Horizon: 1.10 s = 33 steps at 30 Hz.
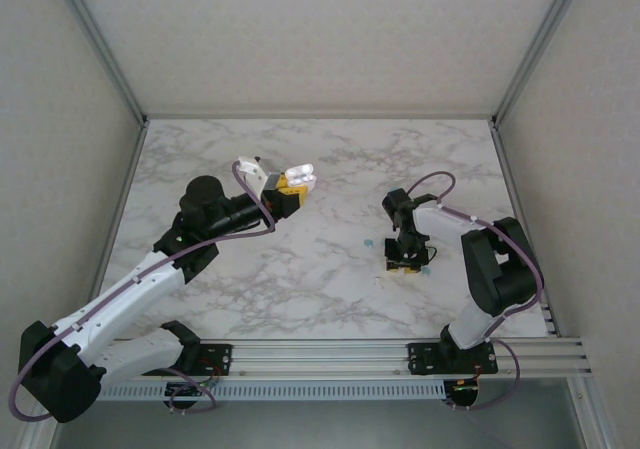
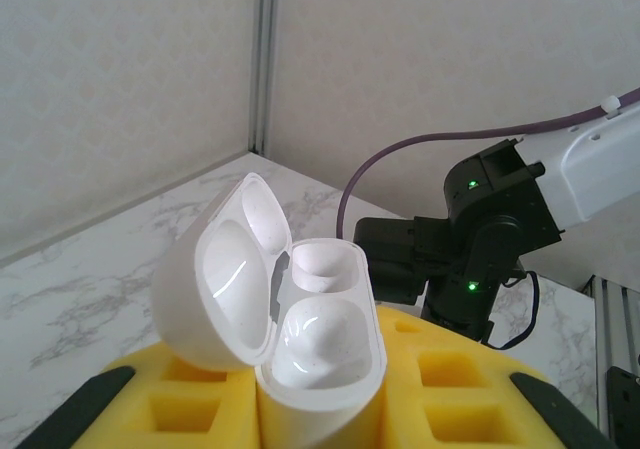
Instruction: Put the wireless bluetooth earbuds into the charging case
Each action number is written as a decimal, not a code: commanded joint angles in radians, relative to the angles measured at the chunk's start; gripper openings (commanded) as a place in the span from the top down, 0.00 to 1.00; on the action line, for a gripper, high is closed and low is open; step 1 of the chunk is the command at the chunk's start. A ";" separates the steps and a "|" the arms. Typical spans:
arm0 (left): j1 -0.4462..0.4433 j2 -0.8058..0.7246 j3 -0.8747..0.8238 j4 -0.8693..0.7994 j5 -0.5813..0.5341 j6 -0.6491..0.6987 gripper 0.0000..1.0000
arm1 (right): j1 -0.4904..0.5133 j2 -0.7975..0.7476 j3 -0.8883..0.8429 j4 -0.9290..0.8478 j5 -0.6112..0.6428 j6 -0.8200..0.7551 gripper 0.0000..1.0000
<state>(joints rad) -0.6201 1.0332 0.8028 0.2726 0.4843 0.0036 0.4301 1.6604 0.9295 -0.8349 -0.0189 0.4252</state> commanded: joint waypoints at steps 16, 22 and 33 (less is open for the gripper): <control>-0.004 -0.016 0.001 0.007 -0.013 -0.006 0.83 | 0.007 -0.020 -0.022 0.033 0.021 -0.003 0.73; -0.004 -0.003 -0.001 0.012 -0.014 -0.006 0.83 | 0.016 -0.187 0.025 0.021 -0.003 -0.015 0.73; -0.019 0.095 0.027 0.045 0.039 -0.027 0.83 | 0.148 -0.442 0.322 0.021 0.099 -0.030 0.73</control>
<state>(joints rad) -0.6228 1.1202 0.8028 0.2684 0.4927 -0.0044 0.5388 1.2465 1.1725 -0.8120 0.0265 0.4164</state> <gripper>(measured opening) 0.228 0.272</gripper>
